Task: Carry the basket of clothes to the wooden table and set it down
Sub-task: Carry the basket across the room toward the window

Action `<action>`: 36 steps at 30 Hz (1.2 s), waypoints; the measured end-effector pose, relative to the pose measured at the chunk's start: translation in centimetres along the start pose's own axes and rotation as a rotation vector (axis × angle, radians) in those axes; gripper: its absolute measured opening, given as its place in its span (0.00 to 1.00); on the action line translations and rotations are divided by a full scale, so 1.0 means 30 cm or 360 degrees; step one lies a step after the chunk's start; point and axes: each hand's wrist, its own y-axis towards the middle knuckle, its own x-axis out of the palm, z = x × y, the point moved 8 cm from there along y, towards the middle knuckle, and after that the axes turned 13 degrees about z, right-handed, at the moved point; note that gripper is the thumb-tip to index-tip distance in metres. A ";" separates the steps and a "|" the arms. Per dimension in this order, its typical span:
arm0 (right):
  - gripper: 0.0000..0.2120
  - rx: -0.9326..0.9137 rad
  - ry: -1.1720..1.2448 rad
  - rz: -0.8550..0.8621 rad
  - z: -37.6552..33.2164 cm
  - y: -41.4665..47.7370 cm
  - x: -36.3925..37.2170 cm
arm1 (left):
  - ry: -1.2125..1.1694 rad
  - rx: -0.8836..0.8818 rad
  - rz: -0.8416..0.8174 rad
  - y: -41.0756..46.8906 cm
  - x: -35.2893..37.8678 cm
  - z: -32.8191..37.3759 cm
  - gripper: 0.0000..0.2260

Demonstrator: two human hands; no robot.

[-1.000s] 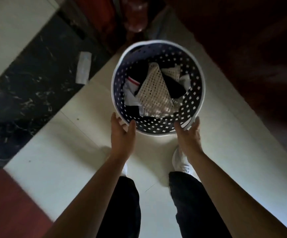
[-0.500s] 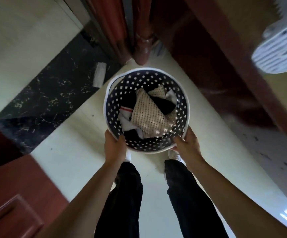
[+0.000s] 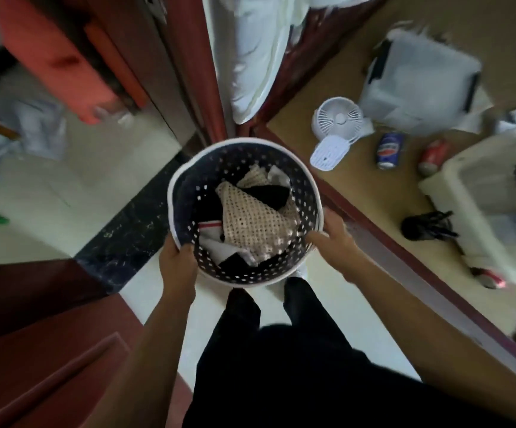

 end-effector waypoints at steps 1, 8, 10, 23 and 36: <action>0.26 -0.0048 0.0049 0.0011 -0.051 -0.058 -0.036 | -0.0059 0.0044 -0.0012 -0.054 -0.039 0.065 0.24; 0.28 -0.0358 0.0687 0.0447 -0.197 -0.437 -0.236 | -0.0217 0.0431 -0.0419 -0.324 -0.145 0.332 0.25; 0.28 -0.0339 0.0858 0.0642 -0.147 -0.511 -0.284 | -0.0138 0.0587 -0.0567 -0.399 -0.112 0.383 0.28; 0.36 -0.0246 0.1328 0.1799 0.418 -1.210 -0.801 | 0.0048 0.1326 -0.1444 -1.282 0.132 0.320 0.31; 0.34 0.0162 0.1617 0.2731 1.338 -2.226 -0.925 | 0.0642 0.1519 -0.2339 -2.395 0.189 -0.439 0.20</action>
